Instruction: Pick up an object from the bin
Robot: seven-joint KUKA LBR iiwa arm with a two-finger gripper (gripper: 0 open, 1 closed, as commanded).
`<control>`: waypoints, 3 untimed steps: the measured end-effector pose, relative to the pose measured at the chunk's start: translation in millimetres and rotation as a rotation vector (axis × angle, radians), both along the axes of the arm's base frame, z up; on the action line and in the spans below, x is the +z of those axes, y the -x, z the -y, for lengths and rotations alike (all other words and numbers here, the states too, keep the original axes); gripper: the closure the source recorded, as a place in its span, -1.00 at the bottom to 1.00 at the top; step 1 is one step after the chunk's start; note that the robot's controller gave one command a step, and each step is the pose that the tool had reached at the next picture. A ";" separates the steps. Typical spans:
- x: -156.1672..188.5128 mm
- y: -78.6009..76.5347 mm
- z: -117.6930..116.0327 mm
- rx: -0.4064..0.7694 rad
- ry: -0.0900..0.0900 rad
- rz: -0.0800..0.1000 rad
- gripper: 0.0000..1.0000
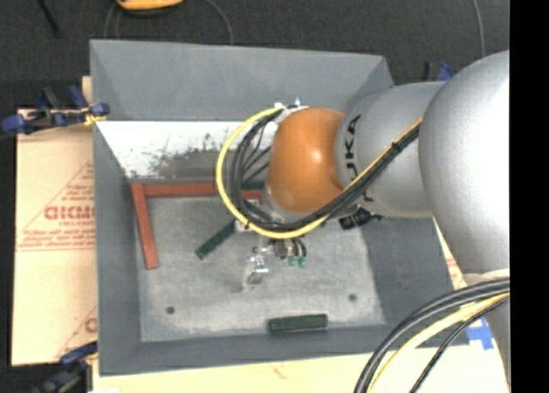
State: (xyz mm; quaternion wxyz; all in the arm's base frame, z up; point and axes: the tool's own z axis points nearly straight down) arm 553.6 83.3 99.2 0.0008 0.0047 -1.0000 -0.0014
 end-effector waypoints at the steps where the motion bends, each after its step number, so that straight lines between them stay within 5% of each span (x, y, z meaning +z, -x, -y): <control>1: -3.9 -25.7 -2.0 -0.037 0.001 0.005 -1.00; 2: -18.8 -73.4 -11.0 -0.018 -0.001 -0.003 1.00; 3: -18.6 -73.9 -11.0 -0.018 -0.001 -0.001 1.00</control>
Offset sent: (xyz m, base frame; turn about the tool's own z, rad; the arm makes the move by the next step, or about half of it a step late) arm 0.0703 0.0094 -0.0285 0.0185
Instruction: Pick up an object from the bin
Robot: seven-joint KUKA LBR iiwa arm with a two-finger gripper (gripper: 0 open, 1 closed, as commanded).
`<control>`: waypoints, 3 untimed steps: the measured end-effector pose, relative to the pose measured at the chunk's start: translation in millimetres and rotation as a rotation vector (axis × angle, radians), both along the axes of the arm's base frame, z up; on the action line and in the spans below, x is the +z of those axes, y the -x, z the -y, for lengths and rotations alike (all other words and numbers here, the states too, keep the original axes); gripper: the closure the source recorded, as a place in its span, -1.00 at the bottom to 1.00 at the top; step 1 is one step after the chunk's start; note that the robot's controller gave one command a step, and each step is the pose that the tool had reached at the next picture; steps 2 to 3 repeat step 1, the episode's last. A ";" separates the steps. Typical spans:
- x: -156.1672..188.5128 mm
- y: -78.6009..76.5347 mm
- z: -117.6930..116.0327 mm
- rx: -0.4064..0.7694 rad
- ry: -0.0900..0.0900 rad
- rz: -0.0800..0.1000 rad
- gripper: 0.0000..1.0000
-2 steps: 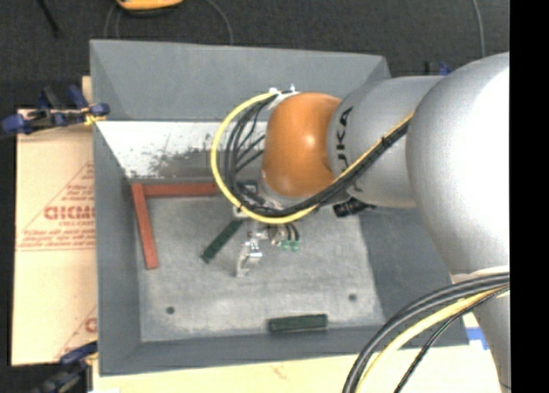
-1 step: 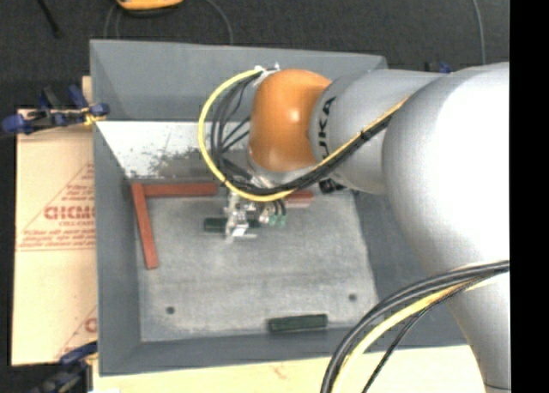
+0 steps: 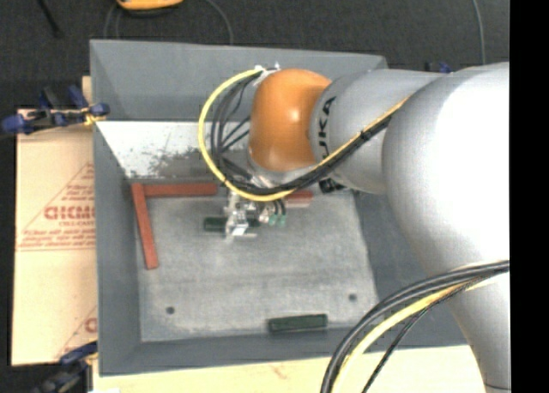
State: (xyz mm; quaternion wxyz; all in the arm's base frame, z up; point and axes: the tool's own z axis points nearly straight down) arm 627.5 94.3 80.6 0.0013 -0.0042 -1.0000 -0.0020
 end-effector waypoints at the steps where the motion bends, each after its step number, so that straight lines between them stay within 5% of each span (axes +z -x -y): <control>1: 152.5 -13.2 0.0 0.017 0.004 0.011 1.00; 3: 152.5 -13.2 0.0 0.017 0.004 0.011 1.00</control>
Offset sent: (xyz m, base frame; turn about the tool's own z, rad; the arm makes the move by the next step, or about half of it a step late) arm 0.0000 0.0000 0.0000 0.0000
